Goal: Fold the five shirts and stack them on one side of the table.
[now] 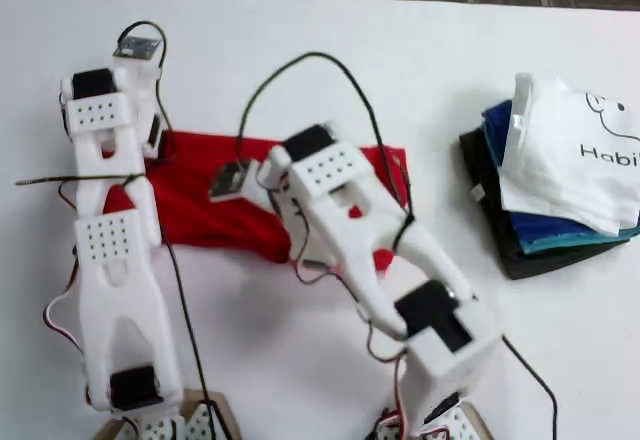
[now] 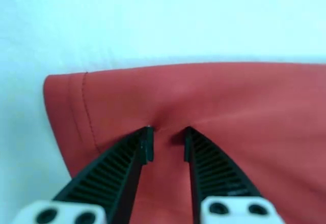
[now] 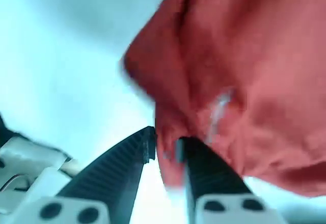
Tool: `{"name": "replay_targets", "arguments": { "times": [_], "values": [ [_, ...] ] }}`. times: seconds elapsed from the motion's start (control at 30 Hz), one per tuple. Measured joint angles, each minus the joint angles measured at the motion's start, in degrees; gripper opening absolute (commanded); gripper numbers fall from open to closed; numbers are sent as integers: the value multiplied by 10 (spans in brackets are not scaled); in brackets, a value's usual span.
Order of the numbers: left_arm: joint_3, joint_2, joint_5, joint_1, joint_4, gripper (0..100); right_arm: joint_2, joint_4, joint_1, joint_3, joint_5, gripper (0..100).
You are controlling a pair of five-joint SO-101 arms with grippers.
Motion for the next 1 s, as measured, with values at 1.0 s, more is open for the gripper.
{"name": "replay_targets", "arguments": {
  "times": [1.0],
  "values": [
    [0,0,0,0,0,133,30,-280,6,104,-56,108]
  ]
}}
